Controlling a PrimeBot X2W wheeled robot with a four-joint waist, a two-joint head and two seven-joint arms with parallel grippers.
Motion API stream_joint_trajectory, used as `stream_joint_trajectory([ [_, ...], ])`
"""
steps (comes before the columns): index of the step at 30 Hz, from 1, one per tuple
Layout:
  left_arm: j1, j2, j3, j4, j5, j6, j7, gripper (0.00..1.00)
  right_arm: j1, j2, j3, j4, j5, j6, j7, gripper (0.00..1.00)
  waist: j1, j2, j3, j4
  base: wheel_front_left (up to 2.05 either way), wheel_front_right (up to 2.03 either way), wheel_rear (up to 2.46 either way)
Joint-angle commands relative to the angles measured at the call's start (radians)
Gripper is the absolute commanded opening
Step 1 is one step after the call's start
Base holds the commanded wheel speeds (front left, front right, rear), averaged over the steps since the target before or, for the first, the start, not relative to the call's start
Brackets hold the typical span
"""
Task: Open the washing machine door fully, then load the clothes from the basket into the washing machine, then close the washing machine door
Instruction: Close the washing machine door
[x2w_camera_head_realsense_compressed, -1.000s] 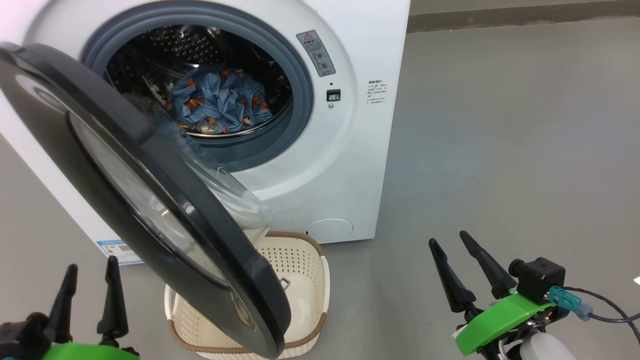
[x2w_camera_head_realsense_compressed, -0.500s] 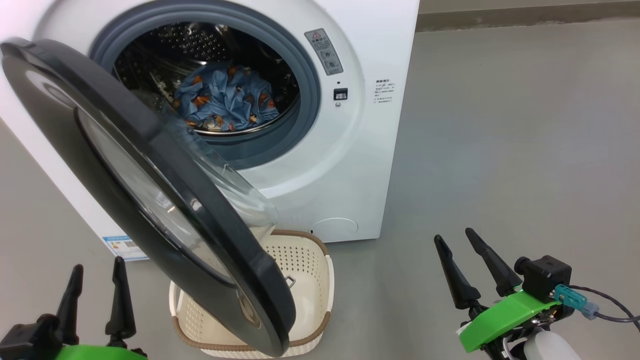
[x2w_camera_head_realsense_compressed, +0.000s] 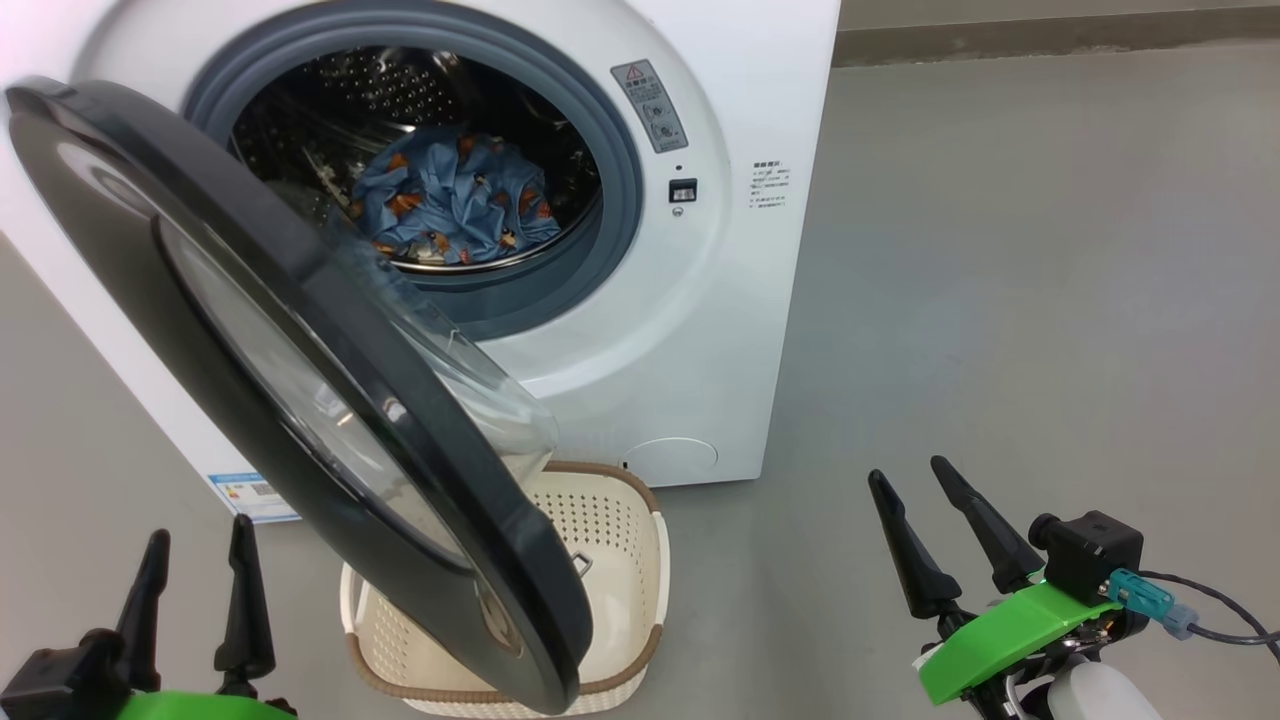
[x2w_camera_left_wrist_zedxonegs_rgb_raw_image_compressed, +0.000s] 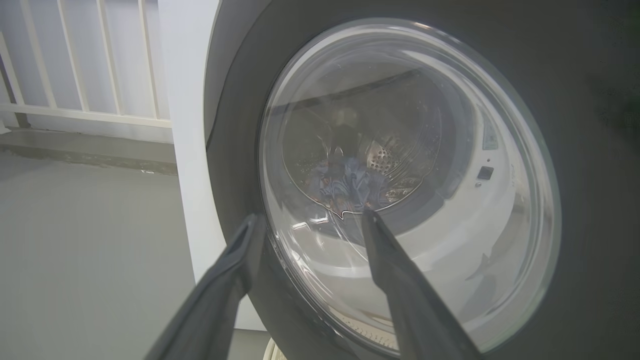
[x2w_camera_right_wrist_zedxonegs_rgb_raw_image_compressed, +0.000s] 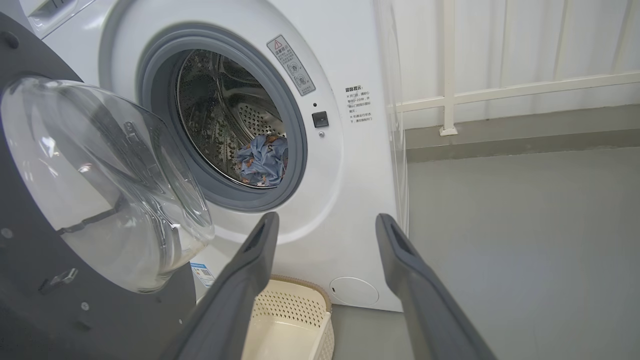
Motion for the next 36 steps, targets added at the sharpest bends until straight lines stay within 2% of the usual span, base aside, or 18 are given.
stream_joint_trajectory([
  [1,-0.015,0.012,0.038,-0.017,0.013,-0.002,-0.006,1.00,-0.030,-0.003,0.018,-0.023,-0.009,0.002,-0.012,1.00,0.0000,-0.0001,0.000,0.002,0.00,0.00,0.00],
  [11,-0.013,0.004,0.038,-0.009,0.015,-0.006,-0.006,1.00,-0.028,-0.002,0.019,-0.029,-0.010,0.002,-0.012,1.00,0.0000,-0.0001,-0.001,0.024,0.00,0.00,0.00],
  [13,-0.015,0.002,0.038,-0.006,0.013,-0.007,-0.006,1.00,-0.030,0.009,0.020,-0.042,0.017,0.002,-0.012,0.46,0.0000,-0.0001,-0.001,0.034,0.00,0.00,0.00],
  [14,-0.014,0.001,0.039,-0.004,0.012,-0.007,-0.006,1.00,-0.033,0.010,0.026,-0.051,0.024,0.002,-0.012,0.27,0.0000,-0.0001,-0.001,0.038,0.00,0.00,0.00],
  [15,-0.014,0.000,0.038,-0.001,0.011,-0.007,-0.006,1.00,-0.036,0.010,0.028,-0.060,0.030,0.002,-0.012,0.00,0.0000,-0.0001,-0.002,0.043,0.00,0.00,0.00],
  [21,-0.019,-0.008,0.029,0.016,0.004,-0.009,-0.006,1.00,-0.066,0.023,0.052,-0.155,0.074,0.002,-0.012,0.00,0.0000,-0.0001,-0.007,0.082,0.00,0.00,0.00],
  [30,-0.024,-0.012,0.018,0.036,-0.002,-0.010,-0.006,1.00,-0.105,0.019,0.162,-0.451,0.177,0.002,-0.012,0.00,0.0000,-0.0001,-0.013,0.142,0.00,0.00,0.00],
  [36,-0.026,-0.009,0.015,0.044,-0.011,-0.011,-0.006,1.00,-0.129,-0.026,0.301,-0.515,0.210,0.002,-0.012,0.00,0.0000,-0.0001,-0.020,0.168,0.00,0.00,0.00],
])
